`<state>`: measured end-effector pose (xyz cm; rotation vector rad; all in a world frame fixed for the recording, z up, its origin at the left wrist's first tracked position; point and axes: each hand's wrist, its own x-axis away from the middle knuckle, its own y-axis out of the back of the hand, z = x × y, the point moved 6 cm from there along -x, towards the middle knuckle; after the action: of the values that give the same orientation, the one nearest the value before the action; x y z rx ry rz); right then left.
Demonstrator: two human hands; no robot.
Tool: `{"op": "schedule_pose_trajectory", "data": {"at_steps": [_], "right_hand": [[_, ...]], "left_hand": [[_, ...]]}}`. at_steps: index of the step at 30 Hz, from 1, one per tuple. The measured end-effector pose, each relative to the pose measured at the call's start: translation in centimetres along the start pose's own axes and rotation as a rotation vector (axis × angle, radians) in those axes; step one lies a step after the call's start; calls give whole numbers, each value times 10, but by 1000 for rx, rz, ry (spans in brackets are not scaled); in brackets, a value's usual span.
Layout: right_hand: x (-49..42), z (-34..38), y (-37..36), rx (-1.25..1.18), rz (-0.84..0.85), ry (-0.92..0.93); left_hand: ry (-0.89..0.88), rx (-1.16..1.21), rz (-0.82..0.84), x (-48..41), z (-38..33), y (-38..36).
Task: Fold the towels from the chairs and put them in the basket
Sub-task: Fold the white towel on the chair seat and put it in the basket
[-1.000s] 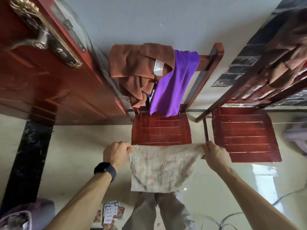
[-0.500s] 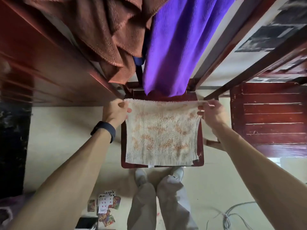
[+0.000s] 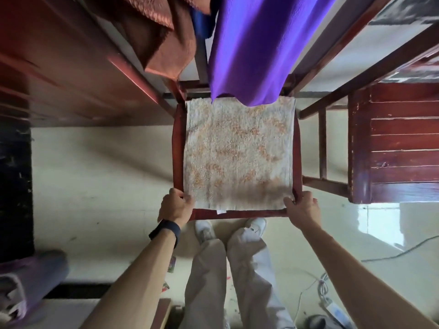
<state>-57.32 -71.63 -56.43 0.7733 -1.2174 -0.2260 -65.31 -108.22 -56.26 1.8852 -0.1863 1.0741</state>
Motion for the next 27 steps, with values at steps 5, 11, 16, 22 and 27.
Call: {"op": "schedule_pose_trajectory", "data": {"at_steps": [5, 11, 16, 22, 27], "right_hand": [[-8, -6, -6, -116, -109, -5], [-8, -8, -5, -177, -117, -52], [1, -5, 1, -280, -120, -51], [-1, -2, -3, -384, -59, -29], [-5, -11, -5, -464, -53, -22]], "left_hand": [[-9, -13, -72, -3, 7, -3], [30, 42, -27, -11, 6, 1], [2, -13, -16, -13, 1, 5], [-30, -62, -63, -15, -10, 6], [-78, -27, -203, -7, -13, 17]]}}
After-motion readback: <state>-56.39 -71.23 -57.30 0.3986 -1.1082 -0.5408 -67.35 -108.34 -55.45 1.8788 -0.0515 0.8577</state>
